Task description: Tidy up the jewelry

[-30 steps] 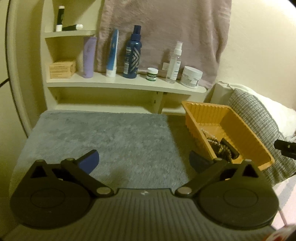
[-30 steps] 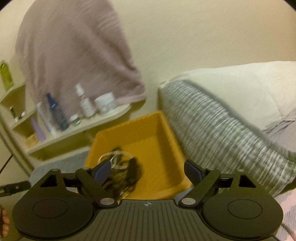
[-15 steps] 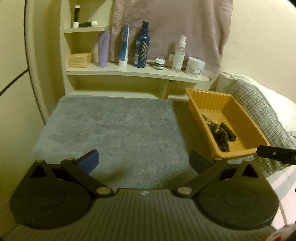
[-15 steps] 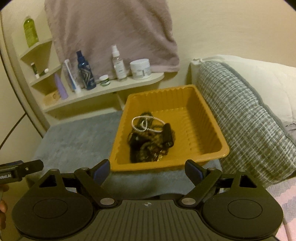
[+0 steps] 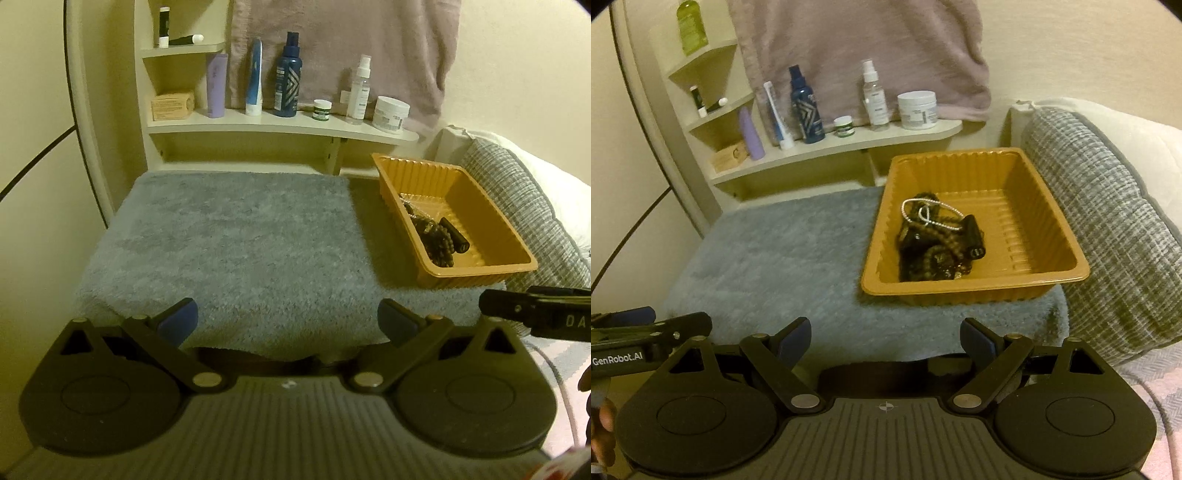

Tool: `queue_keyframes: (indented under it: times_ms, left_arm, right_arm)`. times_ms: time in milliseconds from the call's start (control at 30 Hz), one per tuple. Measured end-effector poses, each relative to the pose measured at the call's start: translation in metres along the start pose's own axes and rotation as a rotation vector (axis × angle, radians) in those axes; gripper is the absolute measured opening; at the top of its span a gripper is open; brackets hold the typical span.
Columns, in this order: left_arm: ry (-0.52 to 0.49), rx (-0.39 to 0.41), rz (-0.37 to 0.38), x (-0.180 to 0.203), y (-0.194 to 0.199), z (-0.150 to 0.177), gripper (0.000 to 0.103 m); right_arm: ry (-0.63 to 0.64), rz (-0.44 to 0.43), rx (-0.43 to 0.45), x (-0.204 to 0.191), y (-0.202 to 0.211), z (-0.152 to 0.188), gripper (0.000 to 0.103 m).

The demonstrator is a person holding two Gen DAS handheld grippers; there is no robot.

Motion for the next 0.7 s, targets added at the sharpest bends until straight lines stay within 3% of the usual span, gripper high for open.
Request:
queue_keyframes:
  times_ms: [700]
  left_arm:
    - [-0.019,0.002,-0.010,0.0049,0.0030,0.0036,0.103]
  right_arm:
    - [0.011,0.000,-0.003,-0.0074,-0.0036,0.0072,0.087]
Point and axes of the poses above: each gripper's, at about its wrist camera, not at the fingertips, and y roughly against the way its jaws point, x to its right, z to its underside, the point moved 5 cm from there along -y, roughly the way its jaws point, and after that the axes turned 1 degree about -z, right-handed, at the moved point
